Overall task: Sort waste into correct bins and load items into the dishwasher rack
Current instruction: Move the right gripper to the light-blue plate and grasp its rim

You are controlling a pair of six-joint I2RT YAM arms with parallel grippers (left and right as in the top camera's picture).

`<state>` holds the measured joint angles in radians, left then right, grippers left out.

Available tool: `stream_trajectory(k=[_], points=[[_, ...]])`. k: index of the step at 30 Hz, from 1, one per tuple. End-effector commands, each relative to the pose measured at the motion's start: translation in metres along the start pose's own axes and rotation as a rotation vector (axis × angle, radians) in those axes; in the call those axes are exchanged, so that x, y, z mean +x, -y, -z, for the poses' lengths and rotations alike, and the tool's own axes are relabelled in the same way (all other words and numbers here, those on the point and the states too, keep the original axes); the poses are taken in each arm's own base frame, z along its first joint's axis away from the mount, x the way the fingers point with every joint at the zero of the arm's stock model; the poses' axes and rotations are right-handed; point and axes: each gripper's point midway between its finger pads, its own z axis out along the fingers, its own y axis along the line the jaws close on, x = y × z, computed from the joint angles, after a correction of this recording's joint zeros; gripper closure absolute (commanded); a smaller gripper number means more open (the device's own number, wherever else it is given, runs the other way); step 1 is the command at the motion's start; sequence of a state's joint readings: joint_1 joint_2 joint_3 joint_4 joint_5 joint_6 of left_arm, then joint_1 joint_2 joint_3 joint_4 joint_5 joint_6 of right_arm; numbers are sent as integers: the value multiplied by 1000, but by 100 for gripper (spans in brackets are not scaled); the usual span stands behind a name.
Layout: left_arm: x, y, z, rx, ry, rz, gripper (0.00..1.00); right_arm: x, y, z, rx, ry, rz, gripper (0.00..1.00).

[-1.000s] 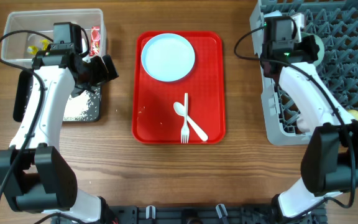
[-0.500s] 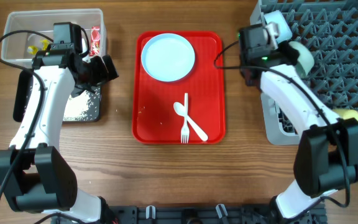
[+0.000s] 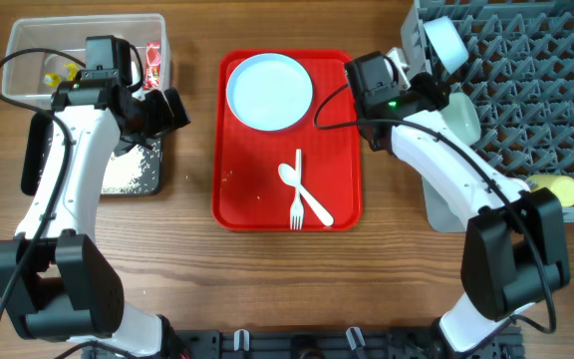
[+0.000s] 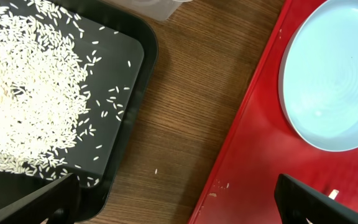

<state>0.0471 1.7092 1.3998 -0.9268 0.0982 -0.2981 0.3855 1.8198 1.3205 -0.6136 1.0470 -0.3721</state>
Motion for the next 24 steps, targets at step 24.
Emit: stream_trajectory(k=[24], points=[[-3,-2,0,-9,7,0,0,-114,-47,181,-1188,518,-507,37]])
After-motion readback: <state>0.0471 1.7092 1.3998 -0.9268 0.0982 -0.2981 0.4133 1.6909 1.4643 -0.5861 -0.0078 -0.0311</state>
